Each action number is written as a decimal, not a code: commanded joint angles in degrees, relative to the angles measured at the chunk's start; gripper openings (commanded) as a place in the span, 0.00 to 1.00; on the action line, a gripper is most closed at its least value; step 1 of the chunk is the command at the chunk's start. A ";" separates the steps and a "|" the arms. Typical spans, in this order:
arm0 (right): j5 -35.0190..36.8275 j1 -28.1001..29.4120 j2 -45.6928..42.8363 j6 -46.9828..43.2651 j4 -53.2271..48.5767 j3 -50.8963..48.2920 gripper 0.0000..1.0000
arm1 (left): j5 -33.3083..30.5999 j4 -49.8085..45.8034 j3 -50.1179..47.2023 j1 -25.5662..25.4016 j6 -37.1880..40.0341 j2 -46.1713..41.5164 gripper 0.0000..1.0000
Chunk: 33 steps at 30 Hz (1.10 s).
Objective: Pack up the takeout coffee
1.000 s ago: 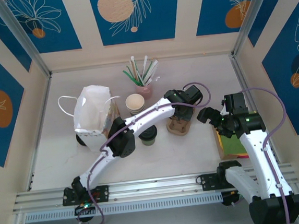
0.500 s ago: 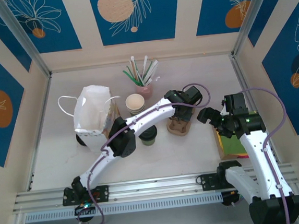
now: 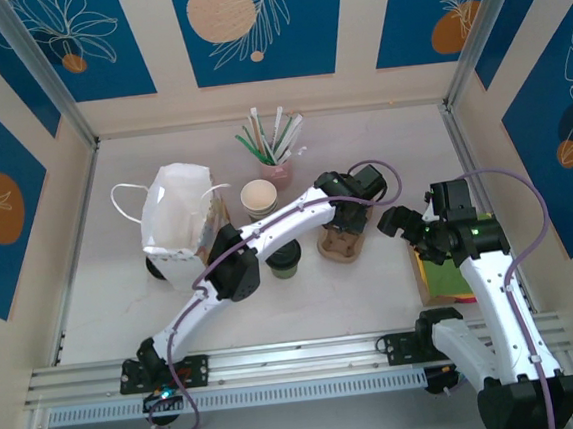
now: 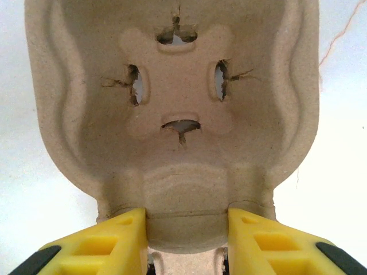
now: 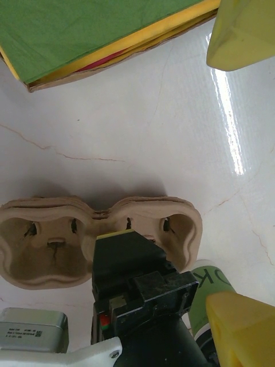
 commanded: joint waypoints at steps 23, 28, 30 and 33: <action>-2.11 -0.07 -1.67 0.08 0.96 -1.24 0.99 | 6.35 -6.41 -13.68 -2.24 -6.44 -12.36 0.51; -2.22 -0.04 -2.28 0.02 1.18 -1.40 0.99 | 6.99 -9.13 -10.91 -2.15 -6.09 -9.88 0.51; -2.58 -0.07 -2.51 -0.10 1.21 -1.47 0.99 | 7.01 -10.08 -9.67 -2.06 -5.87 -9.15 0.49; -3.39 -0.07 -2.75 -0.32 1.53 -1.60 0.99 | 7.54 -10.25 -9.37 -1.86 -5.80 -8.62 0.47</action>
